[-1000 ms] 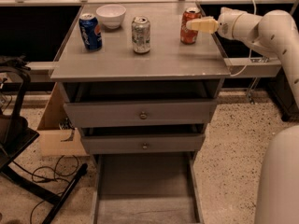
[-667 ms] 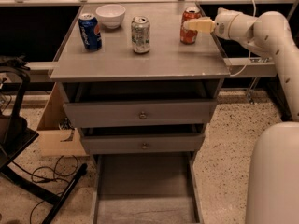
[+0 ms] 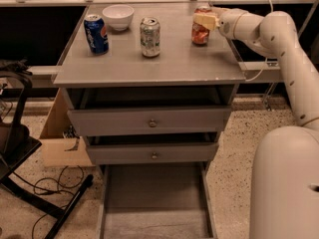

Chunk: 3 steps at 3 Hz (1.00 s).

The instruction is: Place coke can into bottom drawer

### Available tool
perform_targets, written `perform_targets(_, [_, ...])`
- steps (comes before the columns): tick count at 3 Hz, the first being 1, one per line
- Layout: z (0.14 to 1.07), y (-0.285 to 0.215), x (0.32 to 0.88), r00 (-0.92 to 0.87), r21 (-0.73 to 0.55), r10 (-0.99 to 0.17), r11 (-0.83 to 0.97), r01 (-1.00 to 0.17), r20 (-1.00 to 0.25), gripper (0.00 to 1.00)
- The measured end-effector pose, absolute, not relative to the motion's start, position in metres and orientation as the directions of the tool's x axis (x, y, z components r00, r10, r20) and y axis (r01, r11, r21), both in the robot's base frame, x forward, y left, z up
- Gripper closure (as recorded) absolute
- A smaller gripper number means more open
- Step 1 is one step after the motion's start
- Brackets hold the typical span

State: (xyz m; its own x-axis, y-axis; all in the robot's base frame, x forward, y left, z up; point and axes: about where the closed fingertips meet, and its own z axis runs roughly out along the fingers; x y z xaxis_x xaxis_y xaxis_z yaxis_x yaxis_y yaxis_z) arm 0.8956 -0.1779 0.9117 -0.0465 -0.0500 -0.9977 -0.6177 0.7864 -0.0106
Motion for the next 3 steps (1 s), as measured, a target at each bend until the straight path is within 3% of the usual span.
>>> perform_targets(2, [0.9321,-0.1499,0.8934,-0.006,-0.048,-0.069,0.747,-0.663,-0.998,0.87])
perform_targets(3, [0.9340,-0.1508,0.8933,-0.007,-0.052,-0.075,0.749,-0.661,-0.997,1.00])
